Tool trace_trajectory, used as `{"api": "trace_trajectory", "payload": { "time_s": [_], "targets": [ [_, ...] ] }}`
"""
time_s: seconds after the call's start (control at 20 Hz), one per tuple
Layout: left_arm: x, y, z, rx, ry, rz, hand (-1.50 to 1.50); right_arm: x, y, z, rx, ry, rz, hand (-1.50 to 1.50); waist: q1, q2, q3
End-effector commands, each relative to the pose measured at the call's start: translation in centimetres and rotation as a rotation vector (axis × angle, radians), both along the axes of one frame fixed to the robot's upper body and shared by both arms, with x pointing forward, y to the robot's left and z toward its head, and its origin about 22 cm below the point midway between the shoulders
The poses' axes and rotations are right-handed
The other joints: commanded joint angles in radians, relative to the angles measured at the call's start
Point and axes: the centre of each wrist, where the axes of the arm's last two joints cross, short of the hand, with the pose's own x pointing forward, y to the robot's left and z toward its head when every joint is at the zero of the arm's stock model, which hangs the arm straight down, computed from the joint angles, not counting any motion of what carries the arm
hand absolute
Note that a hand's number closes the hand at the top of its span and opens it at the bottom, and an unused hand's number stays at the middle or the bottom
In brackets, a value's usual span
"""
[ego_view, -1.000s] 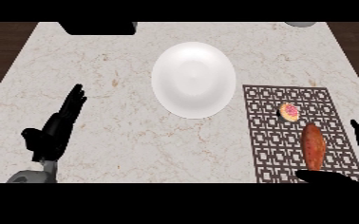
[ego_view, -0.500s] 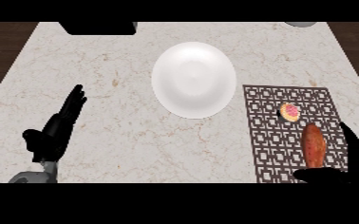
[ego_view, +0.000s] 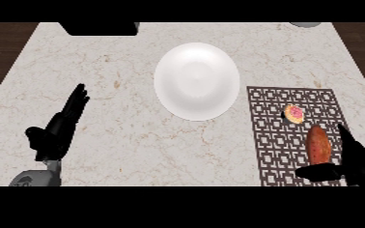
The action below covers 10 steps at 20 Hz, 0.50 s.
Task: Pick the sweet potato from the placemat and place it in the plate
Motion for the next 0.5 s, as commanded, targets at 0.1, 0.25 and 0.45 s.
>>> {"api": "trace_trajectory", "payload": {
  "time_s": [0.1,0.25,0.45],
  "targets": [
    [1.3,0.1,-0.2,-0.009,-0.006,0.005,0.00,1.5,-1.9,-1.8,-0.006,0.052,-0.005,-1.50,-0.001,0.000,0.000],
    [2.0,0.7,0.7,0.002,-0.010,-0.001,0.00,0.7,-1.7,-3.7,0.022,0.022,0.020,-1.50,-0.002,0.000,0.000],
    [-0.3,-0.3,0.0,0.010,-0.008,0.002,0.00,1.2,-2.8,-5.4,0.059,0.036,0.105,1.50,0.003,0.000,0.001]
  ]
}}
